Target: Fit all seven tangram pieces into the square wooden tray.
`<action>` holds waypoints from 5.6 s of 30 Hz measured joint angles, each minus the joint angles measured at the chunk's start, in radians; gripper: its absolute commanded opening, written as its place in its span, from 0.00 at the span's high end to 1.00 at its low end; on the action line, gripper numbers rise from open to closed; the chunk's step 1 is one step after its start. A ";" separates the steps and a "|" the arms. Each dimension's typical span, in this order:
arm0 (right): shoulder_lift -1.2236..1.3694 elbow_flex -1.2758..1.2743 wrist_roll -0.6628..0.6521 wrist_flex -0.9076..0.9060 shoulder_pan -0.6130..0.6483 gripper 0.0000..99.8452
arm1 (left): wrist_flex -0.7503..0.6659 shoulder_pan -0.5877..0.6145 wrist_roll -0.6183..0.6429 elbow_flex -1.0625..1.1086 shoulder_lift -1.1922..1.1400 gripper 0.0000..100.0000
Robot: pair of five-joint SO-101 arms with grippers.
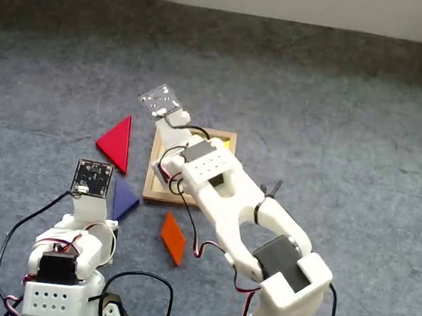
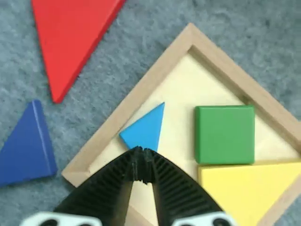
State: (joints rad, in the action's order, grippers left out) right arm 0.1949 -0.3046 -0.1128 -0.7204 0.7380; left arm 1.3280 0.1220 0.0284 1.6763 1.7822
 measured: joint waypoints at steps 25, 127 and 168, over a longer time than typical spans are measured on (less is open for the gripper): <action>0.028 0.000 0.000 0.011 -0.072 0.98 | 0.000 0.000 0.000 0.000 0.000 0.95; 0.044 -0.002 -0.107 -0.015 -0.104 0.98 | 0.000 0.000 0.000 0.000 0.000 0.95; 0.049 -0.020 -0.107 -0.043 -0.009 0.98 | 0.000 0.000 0.000 0.000 0.000 0.95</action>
State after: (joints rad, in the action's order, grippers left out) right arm 0.2440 -0.3245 -0.2202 -0.7633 0.7288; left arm 1.3280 0.1220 0.0284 1.6763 1.7822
